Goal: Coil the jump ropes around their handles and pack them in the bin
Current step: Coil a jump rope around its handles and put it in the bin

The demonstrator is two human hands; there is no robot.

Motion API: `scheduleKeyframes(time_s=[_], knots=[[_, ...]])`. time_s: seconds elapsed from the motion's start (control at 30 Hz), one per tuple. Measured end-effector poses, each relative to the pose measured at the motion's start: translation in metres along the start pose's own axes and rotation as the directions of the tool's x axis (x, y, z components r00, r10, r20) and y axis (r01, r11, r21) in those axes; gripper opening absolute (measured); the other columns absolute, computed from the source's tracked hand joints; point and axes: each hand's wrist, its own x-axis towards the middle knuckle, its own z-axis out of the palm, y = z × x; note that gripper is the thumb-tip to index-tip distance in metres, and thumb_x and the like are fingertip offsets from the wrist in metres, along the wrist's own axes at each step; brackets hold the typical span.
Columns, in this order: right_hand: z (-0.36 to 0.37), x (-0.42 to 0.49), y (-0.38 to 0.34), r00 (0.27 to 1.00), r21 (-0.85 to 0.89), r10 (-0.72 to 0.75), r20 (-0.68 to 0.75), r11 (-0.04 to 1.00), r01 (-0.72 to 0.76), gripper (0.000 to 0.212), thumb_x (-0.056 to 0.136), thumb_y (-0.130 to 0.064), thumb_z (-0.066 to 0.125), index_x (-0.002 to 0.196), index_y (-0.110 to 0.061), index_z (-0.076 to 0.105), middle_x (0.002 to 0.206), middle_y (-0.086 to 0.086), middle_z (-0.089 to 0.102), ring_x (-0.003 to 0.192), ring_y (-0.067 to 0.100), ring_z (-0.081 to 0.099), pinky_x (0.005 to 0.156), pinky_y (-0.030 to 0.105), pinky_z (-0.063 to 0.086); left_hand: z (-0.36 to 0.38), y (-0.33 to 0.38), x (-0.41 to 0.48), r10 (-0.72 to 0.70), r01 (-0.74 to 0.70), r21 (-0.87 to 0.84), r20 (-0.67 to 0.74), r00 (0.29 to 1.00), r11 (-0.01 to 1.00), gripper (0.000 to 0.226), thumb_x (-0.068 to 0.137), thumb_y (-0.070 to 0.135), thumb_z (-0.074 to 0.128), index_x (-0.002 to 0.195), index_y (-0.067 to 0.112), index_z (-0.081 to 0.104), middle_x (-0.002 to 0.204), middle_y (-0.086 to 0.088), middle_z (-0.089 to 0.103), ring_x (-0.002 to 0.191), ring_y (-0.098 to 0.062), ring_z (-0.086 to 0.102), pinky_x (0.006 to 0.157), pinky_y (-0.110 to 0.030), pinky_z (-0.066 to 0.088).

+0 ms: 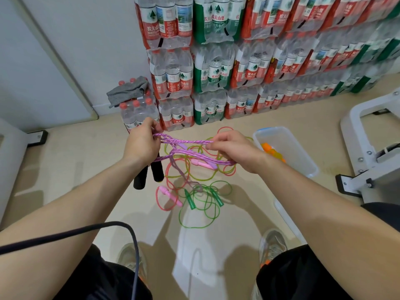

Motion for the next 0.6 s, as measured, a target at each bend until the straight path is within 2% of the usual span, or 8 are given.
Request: scheduleKeyframes(time_s=[0.07,0.13,0.2,0.27,0.33,0.4,0.5,0.6], knots=[[-0.001,0.001,0.0,0.997,0.002,-0.048,-0.056,0.999,0.048,0.014,0.087,-0.017,0.076,0.076,-0.021,0.07,0.05,-0.014,0.049,0.047,0.008,0.042,0.05,0.027,0.037,-0.004,0.0,0.001,0.013,-0.012,0.073,-0.006,1.0,0.997,0.017,0.09,0.003,0.051,0.098,0.018,0.052,0.093,-0.008,0.067,0.085,-0.034,0.058,0.073,-0.041,0.048],[-0.004,0.004,0.003,0.994,0.13,-0.044,-0.1,0.99,0.057,0.01,0.085,-0.011,0.078,0.082,-0.017,0.071,0.055,-0.01,0.056,0.051,0.012,0.049,0.059,0.036,0.048,-0.009,-0.003,0.002,0.016,-0.013,0.114,-0.023,1.0,0.993,0.019,0.089,0.001,0.048,0.101,0.015,0.052,0.095,-0.011,0.067,0.086,-0.037,0.058,0.074,-0.044,0.049],[-0.006,0.006,0.006,0.993,0.17,-0.021,-0.113,0.985,0.04,0.011,0.085,-0.009,0.078,0.088,-0.017,0.07,0.054,-0.012,0.056,0.05,0.011,0.048,0.058,0.034,0.048,-0.013,-0.007,0.004,0.006,-0.002,0.078,-0.057,0.998,0.997,0.02,0.089,0.0,0.051,0.101,0.016,0.053,0.098,-0.011,0.067,0.09,-0.038,0.059,0.075,-0.042,0.049],[-0.009,0.008,0.011,0.99,-0.082,-0.044,-0.131,0.996,0.033,0.012,0.083,-0.013,0.078,0.084,-0.021,0.07,0.061,-0.01,0.06,0.058,0.013,0.054,0.059,0.03,0.044,-0.014,-0.008,0.006,0.006,-0.001,0.064,-0.084,0.996,0.998,0.02,0.089,0.0,0.052,0.101,0.016,0.054,0.098,-0.01,0.067,0.089,-0.037,0.059,0.074,-0.042,0.048],[-0.008,0.008,0.017,0.99,-0.476,-0.033,-0.136,0.879,-0.036,0.008,0.084,-0.023,0.075,0.079,-0.019,0.07,0.068,0.0,0.065,0.065,0.019,0.06,0.061,0.033,0.048,-0.015,-0.008,0.006,0.002,0.005,0.074,-0.098,0.995,0.997,0.02,0.09,0.001,0.052,0.101,0.017,0.053,0.096,-0.01,0.067,0.085,-0.036,0.058,0.072,-0.043,0.049],[-0.005,0.007,0.023,0.987,-0.55,0.038,-0.157,0.827,-0.12,0.031,0.087,-0.038,0.07,0.081,-0.008,0.072,0.063,0.008,0.064,0.061,0.025,0.06,0.059,0.036,0.047,-0.015,-0.01,0.007,0.002,0.006,0.066,-0.117,0.993,0.998,0.019,0.09,0.001,0.053,0.102,0.016,0.054,0.097,-0.009,0.066,0.086,-0.034,0.058,0.074,-0.044,0.05],[-0.005,0.005,0.02,0.963,-0.115,0.199,-0.184,0.968,-0.222,0.05,0.089,-0.054,0.065,0.077,-0.006,0.068,0.047,0.001,0.047,0.045,0.018,0.046,0.058,0.029,0.04,-0.016,-0.014,0.011,-0.038,0.038,-0.006,-0.146,0.989,0.999,0.022,0.088,0.0,0.054,0.101,0.017,0.056,0.098,-0.005,0.066,0.091,-0.031,0.06,0.079,-0.041,0.051],[-0.006,0.006,0.021,0.936,0.254,0.279,-0.215,0.941,-0.222,0.041,0.086,-0.051,0.072,0.081,-0.011,0.066,0.046,-0.004,0.039,0.043,0.013,0.039,0.06,0.029,0.042,-0.016,-0.017,0.015,-0.113,0.098,-0.103,-0.152,0.982,0.99,0.021,0.088,0.001,0.056,0.1,0.018,0.056,0.098,0.001,0.064,0.095,-0.027,0.062,0.084,-0.037,0.051]])
